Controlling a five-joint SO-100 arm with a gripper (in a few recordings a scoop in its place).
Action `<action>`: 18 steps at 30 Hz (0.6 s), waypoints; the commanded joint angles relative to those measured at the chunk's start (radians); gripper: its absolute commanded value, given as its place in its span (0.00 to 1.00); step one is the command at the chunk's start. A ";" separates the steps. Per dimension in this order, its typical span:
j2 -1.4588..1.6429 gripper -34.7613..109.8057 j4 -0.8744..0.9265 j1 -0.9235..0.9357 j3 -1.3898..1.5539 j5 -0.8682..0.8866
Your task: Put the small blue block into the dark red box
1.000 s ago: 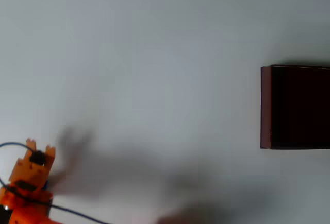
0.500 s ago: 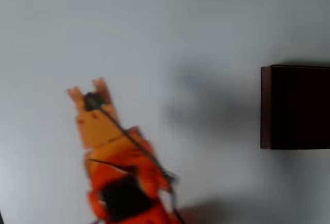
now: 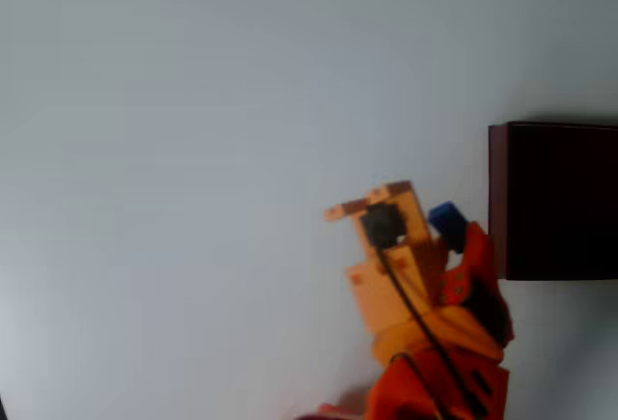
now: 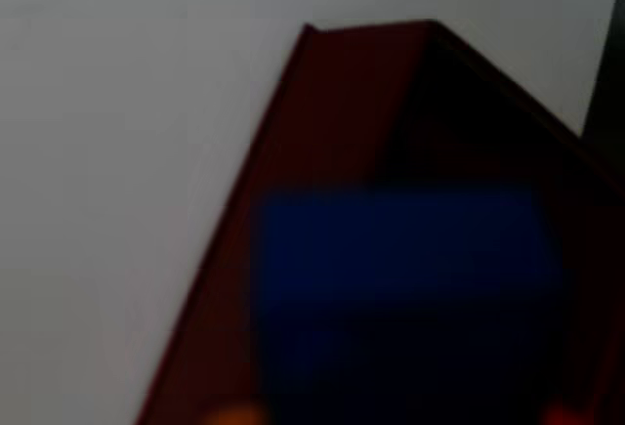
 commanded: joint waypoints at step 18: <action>-0.907 0.33 -0.281 0.308 -0.285 -0.110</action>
